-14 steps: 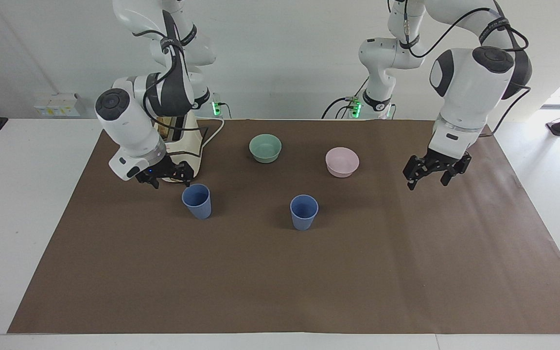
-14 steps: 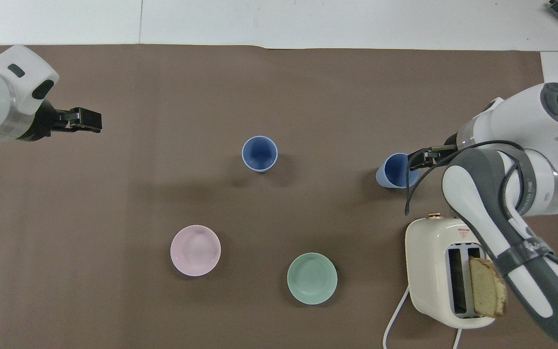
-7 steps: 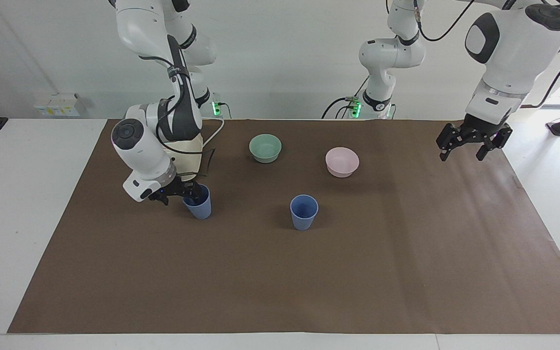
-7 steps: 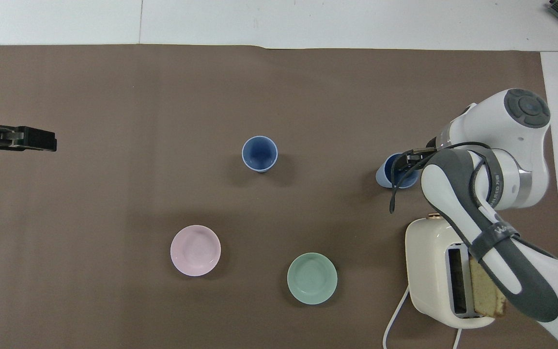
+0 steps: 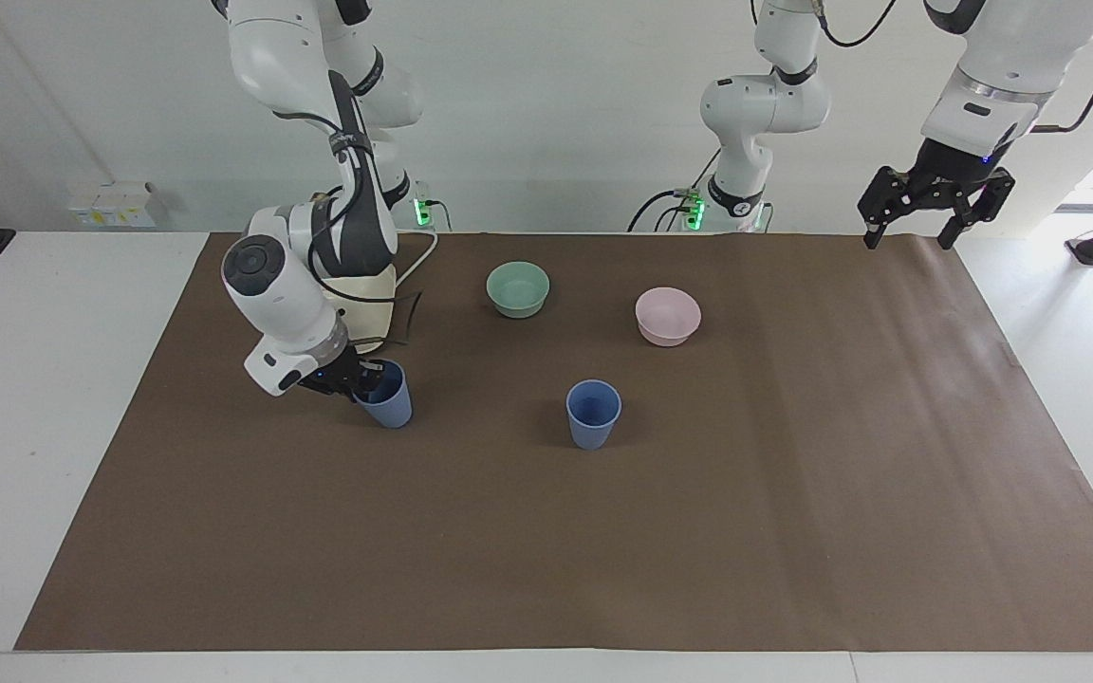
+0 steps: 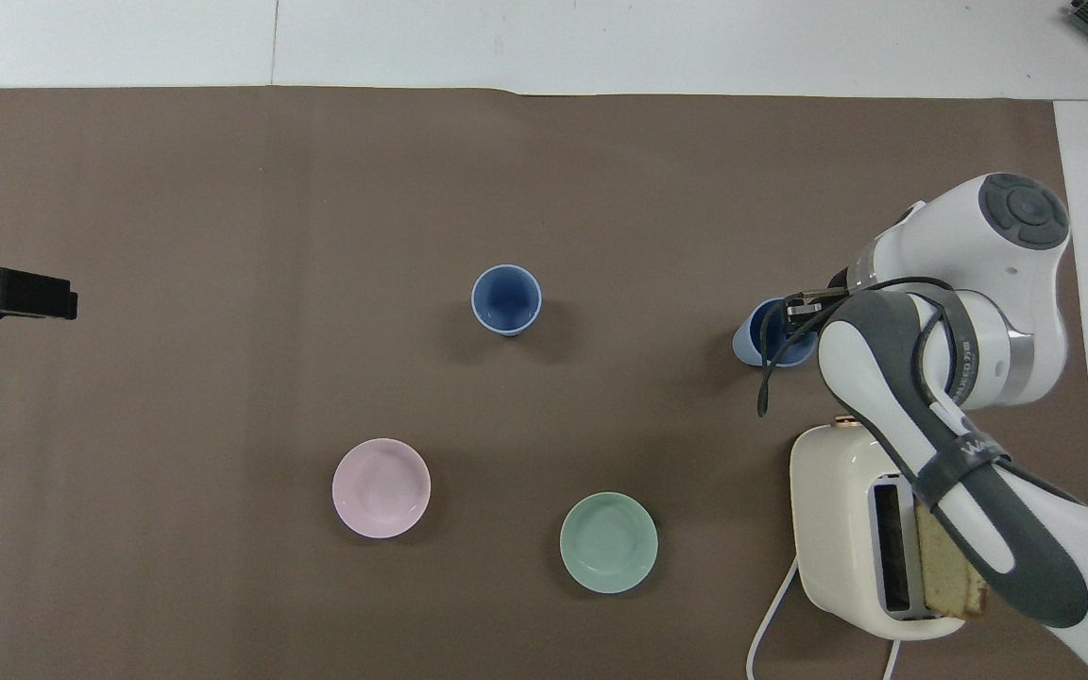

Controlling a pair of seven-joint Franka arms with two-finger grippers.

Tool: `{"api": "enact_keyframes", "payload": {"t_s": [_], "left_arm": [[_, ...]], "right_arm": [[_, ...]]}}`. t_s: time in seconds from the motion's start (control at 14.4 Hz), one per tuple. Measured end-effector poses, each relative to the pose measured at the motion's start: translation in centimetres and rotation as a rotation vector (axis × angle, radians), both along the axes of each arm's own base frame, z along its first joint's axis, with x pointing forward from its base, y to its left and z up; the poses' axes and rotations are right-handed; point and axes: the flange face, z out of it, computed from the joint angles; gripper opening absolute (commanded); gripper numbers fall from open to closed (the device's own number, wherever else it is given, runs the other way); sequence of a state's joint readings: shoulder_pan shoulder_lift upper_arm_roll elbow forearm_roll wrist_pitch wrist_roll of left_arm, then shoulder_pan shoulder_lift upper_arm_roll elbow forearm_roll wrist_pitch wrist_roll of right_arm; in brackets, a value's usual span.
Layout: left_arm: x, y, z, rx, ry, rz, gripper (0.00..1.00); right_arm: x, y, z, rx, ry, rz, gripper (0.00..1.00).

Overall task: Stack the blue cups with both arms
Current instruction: 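Grasp the second blue cup with the right gripper while the left gripper withdraws, then carry the blue cup with the right gripper over the placed cup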

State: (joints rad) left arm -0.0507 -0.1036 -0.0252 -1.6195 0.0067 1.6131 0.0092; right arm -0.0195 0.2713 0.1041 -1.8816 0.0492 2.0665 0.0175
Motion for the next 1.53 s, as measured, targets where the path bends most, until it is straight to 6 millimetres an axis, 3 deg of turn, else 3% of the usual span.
{"api": "enact_keyframes", "payload": {"t_s": [0.35, 0.63, 1.25, 1.53], "left_arm": [[-0.1, -0.2, 0.0, -0.002, 0.004, -0.003, 1.0], [-0.4, -0.2, -0.1, -0.048, 0.028, 0.003, 1.0], [-0.6, -0.2, -0.2, -0.051, 0.045, -0.01, 1.0], [-0.7, 0.0, -0.3, -0.032, 0.053, -0.03, 1.0]], "right_arm": [[1.5, 2.8, 7.6, -0.002, -0.012, -0.038, 0.0], [1.3, 9.8, 13.1, -0.003, -0.041, -0.118, 0.0], [-0.6, 24.8, 17.6, 0.054, -0.13, -0.106, 0.0], [-1.2, 28.0, 17.9, 0.075, -0.136, -0.108, 0.0]]}}
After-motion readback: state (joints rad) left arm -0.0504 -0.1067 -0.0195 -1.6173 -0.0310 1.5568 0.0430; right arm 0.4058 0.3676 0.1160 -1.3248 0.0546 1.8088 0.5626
